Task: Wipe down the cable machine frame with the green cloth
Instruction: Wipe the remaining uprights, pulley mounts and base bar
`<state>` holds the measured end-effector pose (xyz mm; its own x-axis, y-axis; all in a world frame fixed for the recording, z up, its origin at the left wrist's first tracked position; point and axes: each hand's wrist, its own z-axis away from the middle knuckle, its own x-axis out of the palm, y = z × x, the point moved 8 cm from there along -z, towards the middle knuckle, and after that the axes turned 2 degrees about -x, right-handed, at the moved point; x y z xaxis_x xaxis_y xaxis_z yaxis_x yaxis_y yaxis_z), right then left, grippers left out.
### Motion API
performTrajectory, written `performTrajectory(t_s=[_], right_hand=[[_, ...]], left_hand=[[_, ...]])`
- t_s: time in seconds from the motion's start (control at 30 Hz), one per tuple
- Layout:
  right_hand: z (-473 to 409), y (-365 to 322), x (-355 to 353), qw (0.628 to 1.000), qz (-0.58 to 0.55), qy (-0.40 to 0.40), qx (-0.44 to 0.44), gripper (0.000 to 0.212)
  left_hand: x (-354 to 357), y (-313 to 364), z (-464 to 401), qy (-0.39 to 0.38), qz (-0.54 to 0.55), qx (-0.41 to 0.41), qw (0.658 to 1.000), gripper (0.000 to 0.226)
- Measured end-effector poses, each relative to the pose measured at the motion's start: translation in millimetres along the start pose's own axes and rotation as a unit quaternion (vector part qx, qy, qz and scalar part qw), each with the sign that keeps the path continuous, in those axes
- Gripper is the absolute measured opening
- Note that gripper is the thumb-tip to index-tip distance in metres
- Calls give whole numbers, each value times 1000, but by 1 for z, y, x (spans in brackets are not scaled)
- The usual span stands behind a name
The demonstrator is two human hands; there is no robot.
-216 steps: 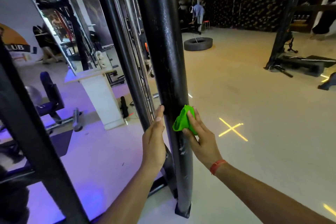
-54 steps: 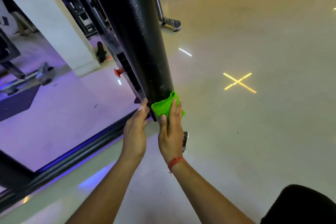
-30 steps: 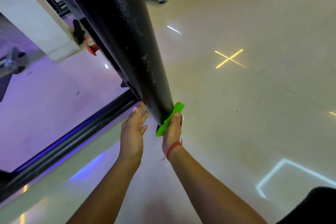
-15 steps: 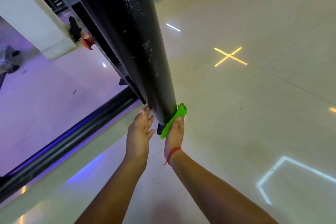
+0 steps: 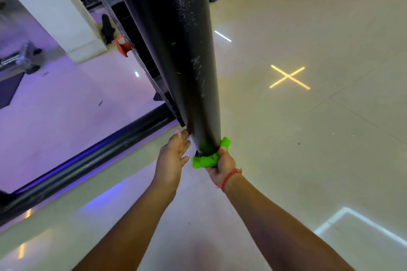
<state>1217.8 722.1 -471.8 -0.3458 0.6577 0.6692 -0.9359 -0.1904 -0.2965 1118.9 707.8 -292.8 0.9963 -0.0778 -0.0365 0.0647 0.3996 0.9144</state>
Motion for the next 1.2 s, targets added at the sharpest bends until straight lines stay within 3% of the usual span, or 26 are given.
performTrajectory(t_s=[0.17,0.27,0.33,0.37,0.4,0.43,0.47,0.5,0.57,0.63,0.7,0.77,0.8,0.83,0.97,1.1,1.2], right_hand=[[61,-18,-13,992,109,-18,66,41],[96,-34,0,977,201,-44,61,33],[118,-39,16,954,292,-69,18,24],[127,-45,25,928,362,-77,-42,18],[135,-52,37,879,449,-92,-130,14],[146,-57,53,801,535,-120,-239,18],[157,-56,73,694,606,-166,-351,26],[169,-47,94,569,650,-215,-454,34],[174,-14,123,275,716,-241,-595,48],[139,22,134,13,814,-196,-547,56],[80,38,110,-229,895,-114,-367,52],[37,41,81,-400,885,-32,-235,67],[22,42,71,-439,878,-2,-191,74],[12,46,65,-452,876,15,-166,79],[-2,61,78,-442,881,13,-169,75],[34,48,131,-399,892,80,-198,62],[48,48,142,-425,879,78,-203,64]], left_hand=[[3,11,-1,19,3,-16,1000,46],[-1,11,-3,36,17,-32,999,44],[-6,8,-9,58,55,-35,996,44],[-6,2,-13,66,78,-39,994,46],[-8,-11,-17,72,108,-61,990,49],[-9,-29,-19,78,153,-90,981,49],[-10,-51,-23,81,197,-108,971,49],[-9,-73,-28,70,233,-119,963,50],[-11,-110,-40,45,285,-138,947,55],[-15,-142,-55,38,339,-183,922,64],[-17,-163,-71,12,368,-216,904,73],[-17,-184,-95,-8,356,-238,904,74],[-19,-189,-103,-13,349,-244,905,73],[-18,-192,-111,-31,343,-245,907,73],[-13,-197,-143,-65,303,-248,918,68],[-12,-202,-169,-15,316,-241,918,70],[-9,-197,-178,-46,341,-245,906,60]])
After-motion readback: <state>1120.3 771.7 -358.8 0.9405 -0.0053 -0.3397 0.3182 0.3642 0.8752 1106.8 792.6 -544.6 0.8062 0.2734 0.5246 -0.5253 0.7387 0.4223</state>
